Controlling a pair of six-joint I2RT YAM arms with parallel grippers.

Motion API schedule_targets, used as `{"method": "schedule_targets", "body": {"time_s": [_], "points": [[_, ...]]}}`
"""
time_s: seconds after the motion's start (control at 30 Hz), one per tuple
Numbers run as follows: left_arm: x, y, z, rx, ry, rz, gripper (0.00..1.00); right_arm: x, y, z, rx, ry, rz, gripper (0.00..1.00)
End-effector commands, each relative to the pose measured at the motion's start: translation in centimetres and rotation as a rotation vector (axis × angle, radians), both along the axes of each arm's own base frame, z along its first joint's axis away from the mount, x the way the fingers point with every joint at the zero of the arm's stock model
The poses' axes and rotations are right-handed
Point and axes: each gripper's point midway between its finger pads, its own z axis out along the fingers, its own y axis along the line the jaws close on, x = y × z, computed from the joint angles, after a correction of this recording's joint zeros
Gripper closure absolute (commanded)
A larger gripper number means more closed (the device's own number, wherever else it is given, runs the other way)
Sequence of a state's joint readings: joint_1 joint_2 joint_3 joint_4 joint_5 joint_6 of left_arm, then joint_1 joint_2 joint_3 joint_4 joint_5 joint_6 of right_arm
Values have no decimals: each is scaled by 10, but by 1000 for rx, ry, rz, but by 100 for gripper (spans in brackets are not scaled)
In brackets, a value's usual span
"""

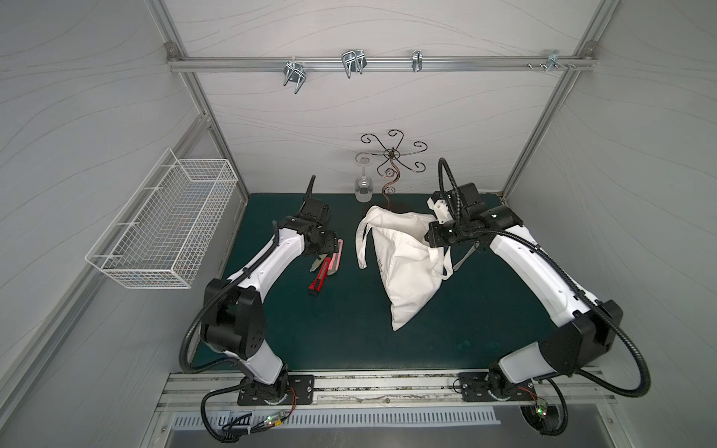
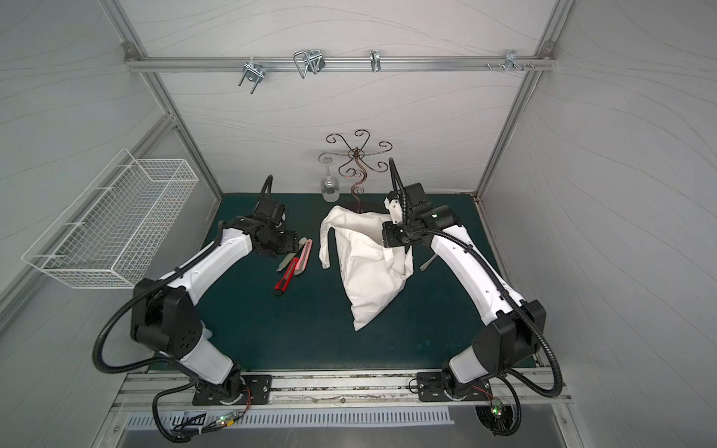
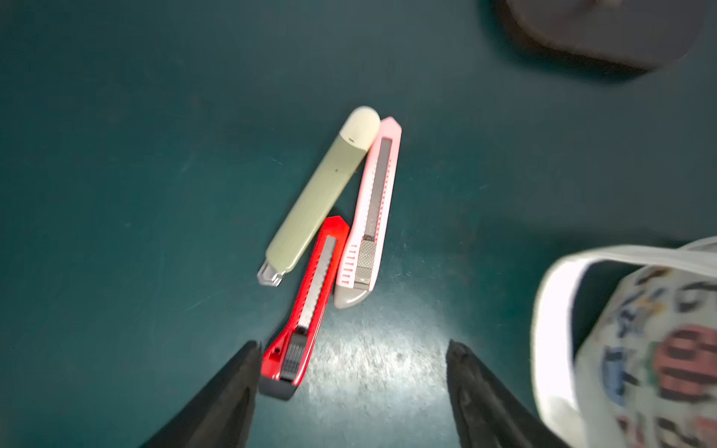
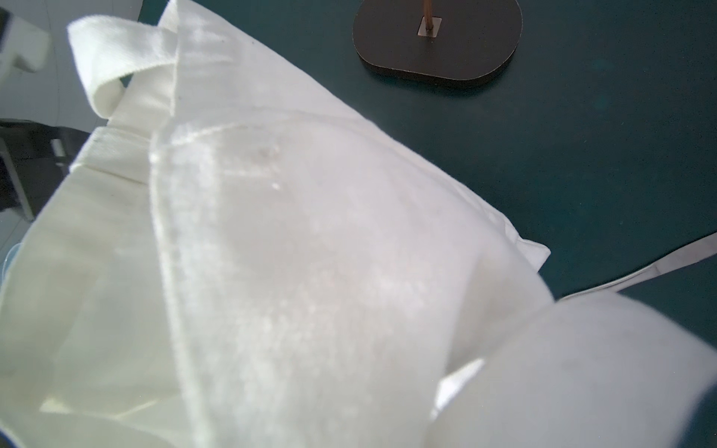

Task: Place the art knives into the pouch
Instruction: Pick up the utility knife at the center of the board.

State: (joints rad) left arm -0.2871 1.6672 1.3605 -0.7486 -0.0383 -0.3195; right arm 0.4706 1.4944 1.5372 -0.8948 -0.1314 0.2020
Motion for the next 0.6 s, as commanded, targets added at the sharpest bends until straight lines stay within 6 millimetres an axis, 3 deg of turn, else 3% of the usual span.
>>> {"method": "schedule_targets", "body": {"time_s": [0.0,0.23,0.57], "points": [[35,-17,5,-6,-58,-83,25,-4,-1,6,24,-13,15,100],[62,-26,-29,34,-12,-137,27,-2,1,5,24,-11,19,100],[65,-50,-74,34,68,-184,30,0,-1,1,8,-4,12,100]]}}
